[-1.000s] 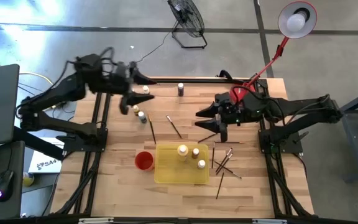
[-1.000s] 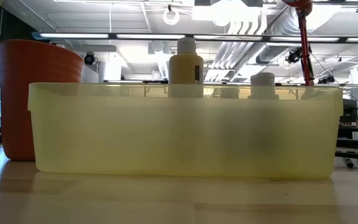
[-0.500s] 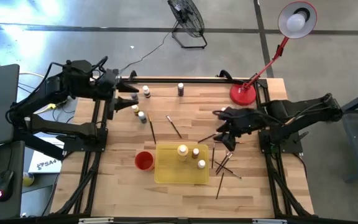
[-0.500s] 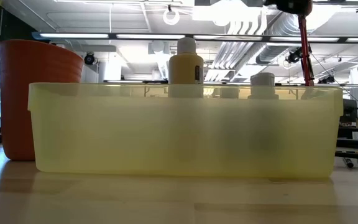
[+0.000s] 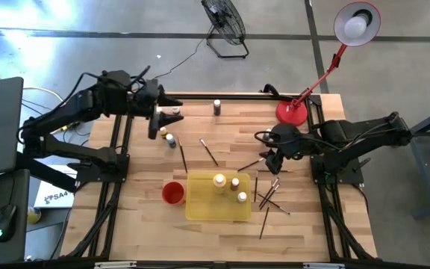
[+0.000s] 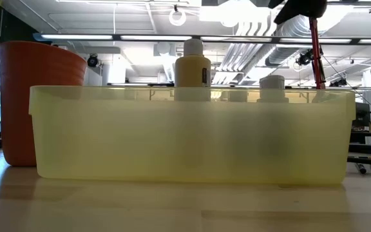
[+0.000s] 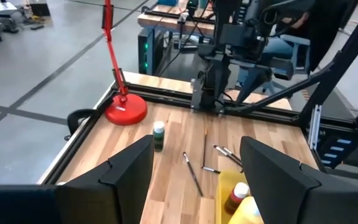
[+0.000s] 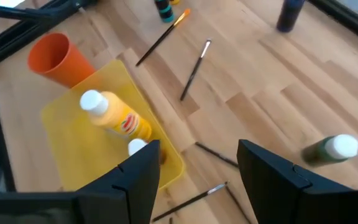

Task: Pick & Place Paint Supplies
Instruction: Put the green paint bottle into the yellow bin

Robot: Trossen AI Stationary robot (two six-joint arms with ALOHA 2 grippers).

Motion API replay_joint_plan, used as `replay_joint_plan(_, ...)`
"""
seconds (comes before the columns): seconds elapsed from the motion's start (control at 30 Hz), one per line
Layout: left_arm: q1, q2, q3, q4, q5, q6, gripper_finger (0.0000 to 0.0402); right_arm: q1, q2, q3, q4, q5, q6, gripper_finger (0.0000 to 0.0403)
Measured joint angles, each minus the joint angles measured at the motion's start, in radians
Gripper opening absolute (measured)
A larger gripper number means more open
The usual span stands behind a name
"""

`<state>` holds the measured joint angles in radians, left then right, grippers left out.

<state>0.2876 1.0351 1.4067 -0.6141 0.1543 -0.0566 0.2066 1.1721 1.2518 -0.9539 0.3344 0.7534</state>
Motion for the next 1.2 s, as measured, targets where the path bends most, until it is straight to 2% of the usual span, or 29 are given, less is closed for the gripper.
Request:
replay_joint_plan(0.3,0.000,0.043,0.000,0.000,-0.016,0.000,0.0232,0.000,0.000,0.000,0.000,0.002,-0.100,0.0203)
replay_joint_plan(0.47,0.000,0.042,0.000,0.036,-0.016,0.000,0.0232,0.000,0.000,0.000,0.000,-0.027,-0.236,0.0203)
replay_joint_plan(0.57,0.000,0.038,0.000,0.060,-0.019,0.018,0.0232,0.000,0.000,0.000,0.016,0.021,-0.271,0.0203)
replay_joint_plan(0.7,0.000,0.032,0.000,0.093,-0.062,0.081,0.0232,-0.019,0.012,0.000,0.011,0.232,-0.057,0.0203)
replay_joint_plan(0.83,0.000,0.035,0.000,0.098,-0.121,0.131,0.0232,-0.072,0.029,0.000,-0.015,0.327,0.209,0.0203)
replay_joint_plan(0.97,0.000,0.034,0.000,0.108,-0.191,0.161,0.0232,-0.119,0.061,0.000,0.002,0.295,0.296,0.0203)
replay_joint_plan(1.07,0.000,0.034,0.000,0.136,-0.199,0.165,0.0232,-0.142,0.097,-0.001,-0.003,0.246,0.330,0.0203)
replay_joint_plan(1.2,0.000,0.034,0.000,0.155,-0.199,0.165,0.0232,-0.163,0.142,-0.002,-0.077,0.234,0.407,0.0203)
